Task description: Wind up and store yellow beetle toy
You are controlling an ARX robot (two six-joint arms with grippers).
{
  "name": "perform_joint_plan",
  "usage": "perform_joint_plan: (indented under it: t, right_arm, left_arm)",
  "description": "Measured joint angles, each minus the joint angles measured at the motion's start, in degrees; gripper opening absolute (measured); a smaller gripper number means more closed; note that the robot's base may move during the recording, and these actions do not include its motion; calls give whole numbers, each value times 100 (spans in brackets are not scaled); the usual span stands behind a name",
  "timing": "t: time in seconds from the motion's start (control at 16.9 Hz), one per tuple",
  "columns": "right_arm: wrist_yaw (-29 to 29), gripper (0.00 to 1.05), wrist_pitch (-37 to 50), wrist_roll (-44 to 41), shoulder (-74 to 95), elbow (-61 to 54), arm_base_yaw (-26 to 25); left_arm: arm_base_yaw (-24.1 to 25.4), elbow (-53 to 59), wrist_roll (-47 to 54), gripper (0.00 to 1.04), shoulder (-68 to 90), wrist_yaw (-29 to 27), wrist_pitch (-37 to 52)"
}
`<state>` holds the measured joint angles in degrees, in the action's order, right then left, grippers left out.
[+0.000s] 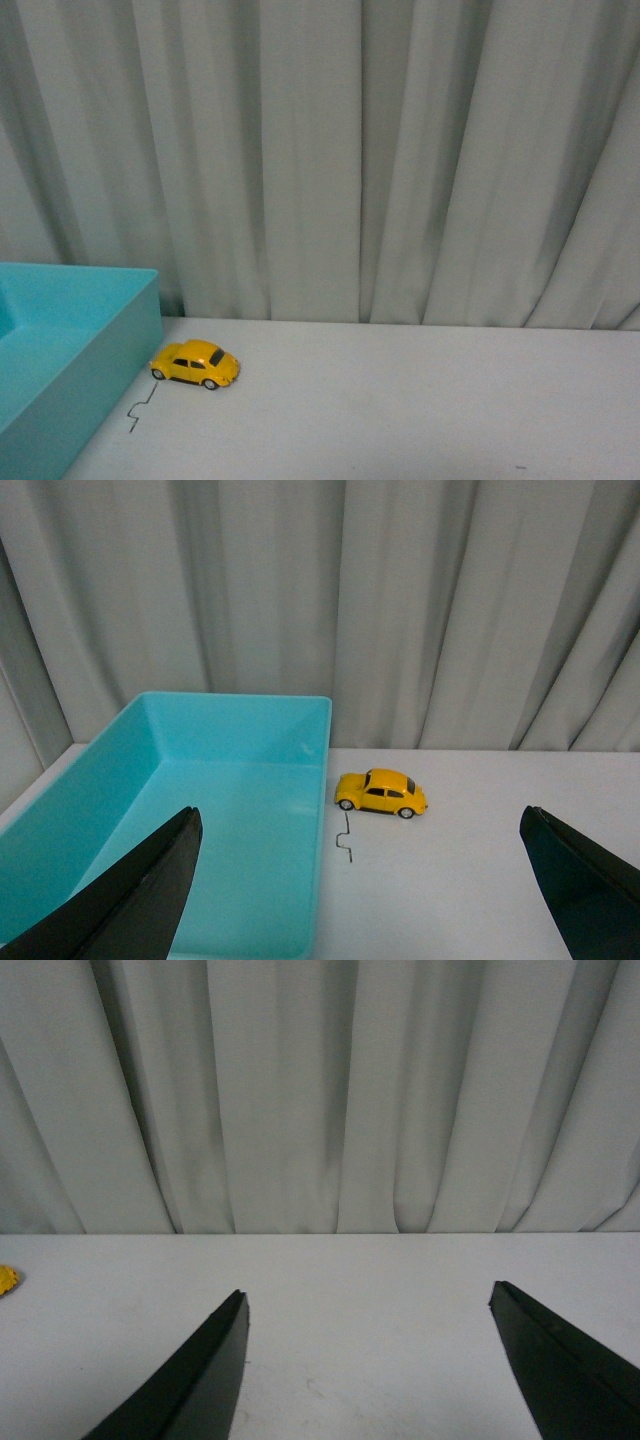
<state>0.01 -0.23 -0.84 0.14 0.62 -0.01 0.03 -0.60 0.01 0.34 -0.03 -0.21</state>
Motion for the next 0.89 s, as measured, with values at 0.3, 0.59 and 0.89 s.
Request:
perform_joint_plan:
  t: [0.3,0.59,0.89]
  right_arm:
    - [7,98,0,0,0,0,0]
    - [0,98,0,0,0,0,0]
    - [0,98,-2,0,4,0,0]
  left_arm:
    - [-153,-522,-560,98,590,-404,-1399]
    - [-280,-2157,-1759,98,3648,-627,-457]
    - [-466,-4273,-372,98,7672,-210,1097]
